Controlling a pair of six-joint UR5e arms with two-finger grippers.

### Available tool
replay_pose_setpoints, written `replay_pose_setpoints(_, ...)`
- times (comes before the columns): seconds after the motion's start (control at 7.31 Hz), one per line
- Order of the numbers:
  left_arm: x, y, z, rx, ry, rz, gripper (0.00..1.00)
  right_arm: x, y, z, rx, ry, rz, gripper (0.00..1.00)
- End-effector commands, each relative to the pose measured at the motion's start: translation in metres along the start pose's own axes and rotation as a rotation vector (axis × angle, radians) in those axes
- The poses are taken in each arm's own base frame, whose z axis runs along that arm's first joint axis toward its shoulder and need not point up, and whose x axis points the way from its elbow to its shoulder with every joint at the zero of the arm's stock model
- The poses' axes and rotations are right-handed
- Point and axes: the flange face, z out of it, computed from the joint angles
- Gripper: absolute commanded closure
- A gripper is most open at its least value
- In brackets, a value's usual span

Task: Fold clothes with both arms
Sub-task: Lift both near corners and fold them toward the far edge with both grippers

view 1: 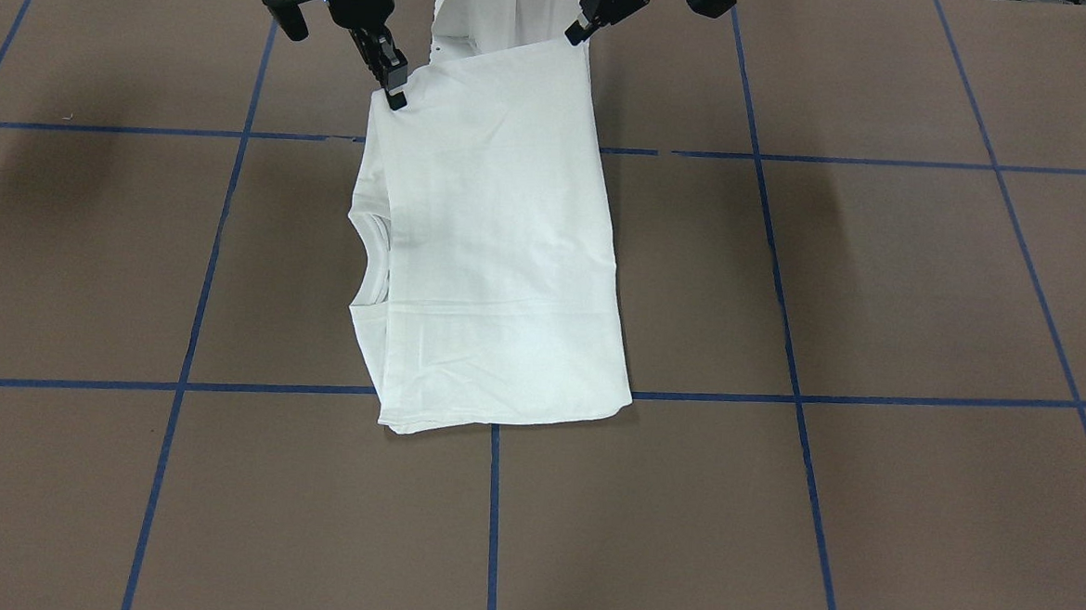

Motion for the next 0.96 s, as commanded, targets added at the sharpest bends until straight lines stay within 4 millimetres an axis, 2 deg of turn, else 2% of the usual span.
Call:
replay_pose_setpoints(0.0,0.043,-0.021,0.021,0.104,0.0,0.111,1.0,-0.068,-0.026,-0.005,-0.008,-0.035,0.02,1.0)
replay_pose_setpoints(0.14,0.059,-0.054,0.031,0.182,0.002,0.162,1.0,-0.103,-0.04,0.014,0.012,-0.019,-0.008,1.0)
replay_pose_setpoints(0.27,0.076,-0.09,0.04,0.218,-0.02,0.204,1.0,-0.136,-0.056,0.023,0.053,-0.039,-0.018,1.0)
replay_pose_setpoints(0.41,0.087,-0.129,0.059,0.248,-0.056,0.228,1.0,-0.156,-0.067,0.032,0.065,-0.028,-0.046,1.0)
replay_pose_setpoints(0.55,0.102,-0.158,0.071,0.298,-0.059,0.243,1.0,-0.184,-0.08,0.042,0.076,-0.015,-0.044,1.0)
replay_pose_setpoints(0.82,0.109,-0.208,0.089,0.326,-0.036,0.246,1.0,-0.237,-0.091,0.081,0.097,0.054,-0.105,1.0)
